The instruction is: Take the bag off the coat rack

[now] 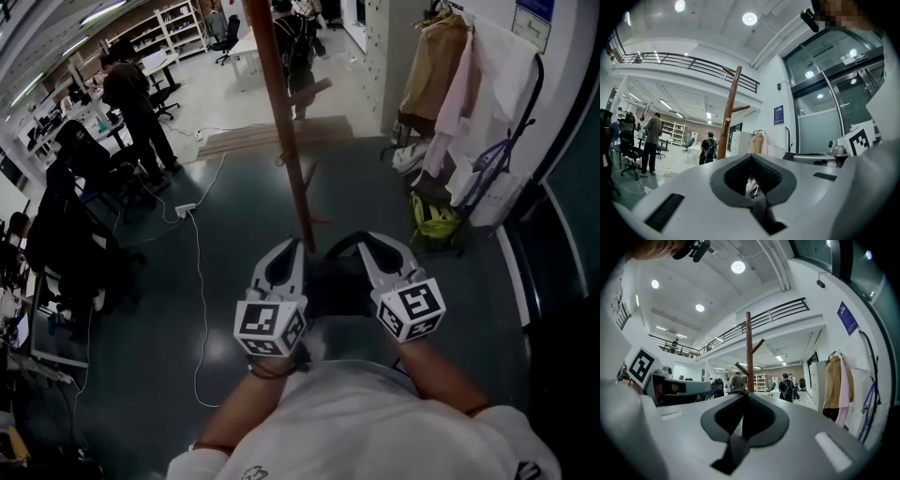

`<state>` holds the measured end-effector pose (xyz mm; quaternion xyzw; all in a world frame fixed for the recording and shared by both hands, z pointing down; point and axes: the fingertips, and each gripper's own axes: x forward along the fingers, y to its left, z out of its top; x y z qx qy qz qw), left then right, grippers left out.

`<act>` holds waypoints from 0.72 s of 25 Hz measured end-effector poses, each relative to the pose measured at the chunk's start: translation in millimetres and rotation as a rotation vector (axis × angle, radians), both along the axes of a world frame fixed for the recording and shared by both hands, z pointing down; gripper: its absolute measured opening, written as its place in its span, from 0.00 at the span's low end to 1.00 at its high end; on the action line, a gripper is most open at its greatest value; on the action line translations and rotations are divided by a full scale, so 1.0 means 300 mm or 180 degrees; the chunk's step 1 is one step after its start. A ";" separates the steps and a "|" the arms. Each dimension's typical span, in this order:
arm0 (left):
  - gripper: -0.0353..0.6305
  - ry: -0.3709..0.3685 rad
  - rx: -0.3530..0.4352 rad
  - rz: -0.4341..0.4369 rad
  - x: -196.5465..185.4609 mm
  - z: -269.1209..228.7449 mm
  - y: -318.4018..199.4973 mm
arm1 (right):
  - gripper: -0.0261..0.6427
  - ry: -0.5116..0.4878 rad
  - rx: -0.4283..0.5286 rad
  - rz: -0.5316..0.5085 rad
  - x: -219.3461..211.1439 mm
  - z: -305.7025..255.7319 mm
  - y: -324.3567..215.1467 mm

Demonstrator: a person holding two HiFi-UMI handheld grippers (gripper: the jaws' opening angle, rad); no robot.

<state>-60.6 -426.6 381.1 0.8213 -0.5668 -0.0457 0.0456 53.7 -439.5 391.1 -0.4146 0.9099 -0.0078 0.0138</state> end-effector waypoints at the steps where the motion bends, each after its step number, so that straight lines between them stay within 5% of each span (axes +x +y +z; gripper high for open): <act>1: 0.06 -0.0006 -0.0001 -0.0003 0.006 0.001 -0.005 | 0.07 -0.0003 -0.0005 -0.0002 0.004 0.001 -0.005; 18: 0.06 -0.0012 0.0001 -0.0063 0.032 0.001 0.001 | 0.07 -0.0020 0.0010 -0.0012 0.039 -0.010 -0.007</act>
